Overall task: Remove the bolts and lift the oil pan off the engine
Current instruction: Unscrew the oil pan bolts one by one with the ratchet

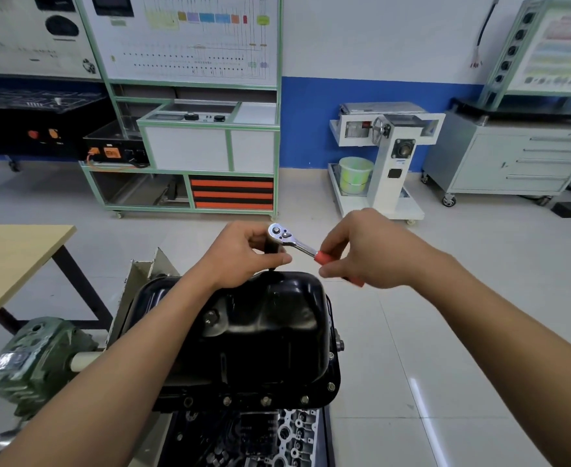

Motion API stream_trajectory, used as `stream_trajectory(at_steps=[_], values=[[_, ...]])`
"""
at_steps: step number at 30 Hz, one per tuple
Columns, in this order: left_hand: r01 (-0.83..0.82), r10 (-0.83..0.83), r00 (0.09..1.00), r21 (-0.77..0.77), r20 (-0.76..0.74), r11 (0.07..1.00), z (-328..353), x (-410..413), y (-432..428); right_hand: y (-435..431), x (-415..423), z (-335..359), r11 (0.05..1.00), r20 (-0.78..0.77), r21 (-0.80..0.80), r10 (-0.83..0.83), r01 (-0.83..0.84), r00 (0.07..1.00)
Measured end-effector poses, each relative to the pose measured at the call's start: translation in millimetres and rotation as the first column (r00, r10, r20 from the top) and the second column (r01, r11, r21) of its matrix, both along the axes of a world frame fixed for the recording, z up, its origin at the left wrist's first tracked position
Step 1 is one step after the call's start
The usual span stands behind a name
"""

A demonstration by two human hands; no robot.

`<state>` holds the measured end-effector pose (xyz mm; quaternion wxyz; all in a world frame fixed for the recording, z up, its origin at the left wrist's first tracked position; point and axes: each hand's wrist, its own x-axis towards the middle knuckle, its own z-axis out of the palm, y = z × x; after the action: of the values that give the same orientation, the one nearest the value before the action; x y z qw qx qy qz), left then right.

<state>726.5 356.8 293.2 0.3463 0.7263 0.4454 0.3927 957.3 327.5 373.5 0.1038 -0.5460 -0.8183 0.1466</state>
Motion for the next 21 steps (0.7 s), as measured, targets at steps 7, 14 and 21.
stream_trajectory(at_steps=[7,14,21], values=[[0.014,-0.015,1.0,-0.053,-0.011,0.999,-2,-3,1,36,-7,-7,0.955,0.117,0.296,-0.069,0.031,0.991],[0.044,-0.041,0.998,-0.057,0.051,0.997,0,-4,2,44,-14,-19,0.949,0.017,0.315,0.015,-0.019,1.0],[-0.032,0.035,0.997,-0.047,0.062,0.998,-1,1,4,29,2,-23,0.951,0.021,0.309,-0.037,0.028,0.999]])
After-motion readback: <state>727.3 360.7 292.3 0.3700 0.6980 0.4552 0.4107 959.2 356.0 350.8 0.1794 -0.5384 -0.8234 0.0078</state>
